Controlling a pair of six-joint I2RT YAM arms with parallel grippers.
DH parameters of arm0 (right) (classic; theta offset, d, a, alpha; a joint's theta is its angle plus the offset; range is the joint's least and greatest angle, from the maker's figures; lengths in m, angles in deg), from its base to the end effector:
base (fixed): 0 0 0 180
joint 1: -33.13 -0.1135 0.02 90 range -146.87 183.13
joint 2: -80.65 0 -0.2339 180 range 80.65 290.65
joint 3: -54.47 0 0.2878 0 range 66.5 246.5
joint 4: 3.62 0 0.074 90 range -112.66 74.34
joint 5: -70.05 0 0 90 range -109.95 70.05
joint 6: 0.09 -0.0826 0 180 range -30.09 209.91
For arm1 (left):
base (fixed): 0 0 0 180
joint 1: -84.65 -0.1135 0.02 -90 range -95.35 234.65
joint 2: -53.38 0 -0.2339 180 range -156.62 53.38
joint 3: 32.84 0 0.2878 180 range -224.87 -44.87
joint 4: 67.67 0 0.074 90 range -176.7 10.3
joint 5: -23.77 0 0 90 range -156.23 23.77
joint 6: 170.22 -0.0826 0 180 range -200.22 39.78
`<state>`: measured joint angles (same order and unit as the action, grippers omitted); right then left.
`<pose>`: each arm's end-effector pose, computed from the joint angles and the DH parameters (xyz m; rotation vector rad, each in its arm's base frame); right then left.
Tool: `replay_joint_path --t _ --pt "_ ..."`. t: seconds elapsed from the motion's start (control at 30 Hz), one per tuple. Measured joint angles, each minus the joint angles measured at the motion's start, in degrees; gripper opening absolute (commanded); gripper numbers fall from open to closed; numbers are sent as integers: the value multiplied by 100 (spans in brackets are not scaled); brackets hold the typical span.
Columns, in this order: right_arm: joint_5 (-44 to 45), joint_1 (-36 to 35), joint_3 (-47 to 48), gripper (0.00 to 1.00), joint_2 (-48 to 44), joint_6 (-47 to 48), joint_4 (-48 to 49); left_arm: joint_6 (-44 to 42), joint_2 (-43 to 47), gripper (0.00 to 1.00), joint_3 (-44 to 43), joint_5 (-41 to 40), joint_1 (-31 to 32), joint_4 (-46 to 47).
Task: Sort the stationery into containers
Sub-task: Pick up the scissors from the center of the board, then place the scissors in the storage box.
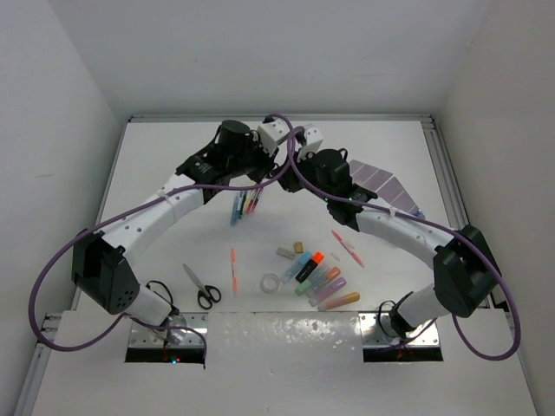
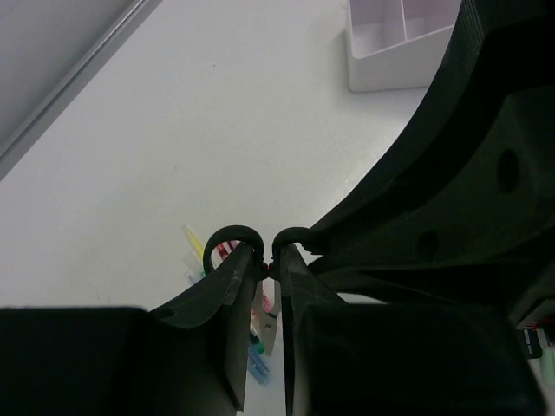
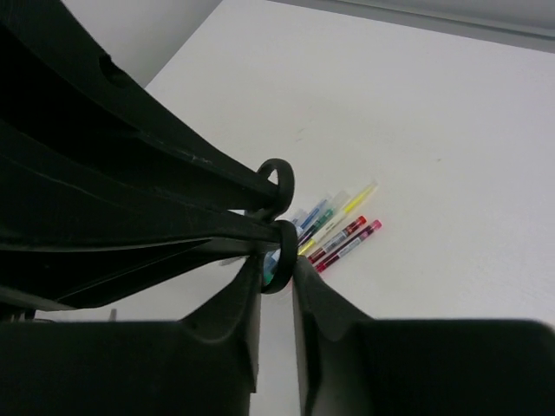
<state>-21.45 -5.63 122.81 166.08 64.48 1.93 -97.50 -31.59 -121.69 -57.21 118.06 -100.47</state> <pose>0.3338 0.2708 0.2308 -0.2342 1.8340 0.8225 0.3458 -0.2436 0.2907 0.9796 1.8416 -0.3352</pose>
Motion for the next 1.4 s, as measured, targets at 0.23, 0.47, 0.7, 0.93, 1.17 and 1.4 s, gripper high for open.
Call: replay_joint_path --t 0.23,0.47,0.7,0.93,1.17,1.4 --pt "122 37 -9 0 26 -9 42 -24 15 1 4 107 20 -17" --pt "262 48 -210 0 26 -42 92 2 76 52 138 293 39 -20" --pt "616 173 -391 0 -107 -118 243 243 85 75 236 363 72 -57" --pt "1746 442 -522 0 -750 -133 -214 538 284 100 236 85 72 -57" --pt "3158 785 -446 0 -1679 142 -977 704 625 100 446 -737 2 -2" --pt "4583 1384 -485 0 -2636 431 -1683 728 730 100 848 -1692 -127 0"
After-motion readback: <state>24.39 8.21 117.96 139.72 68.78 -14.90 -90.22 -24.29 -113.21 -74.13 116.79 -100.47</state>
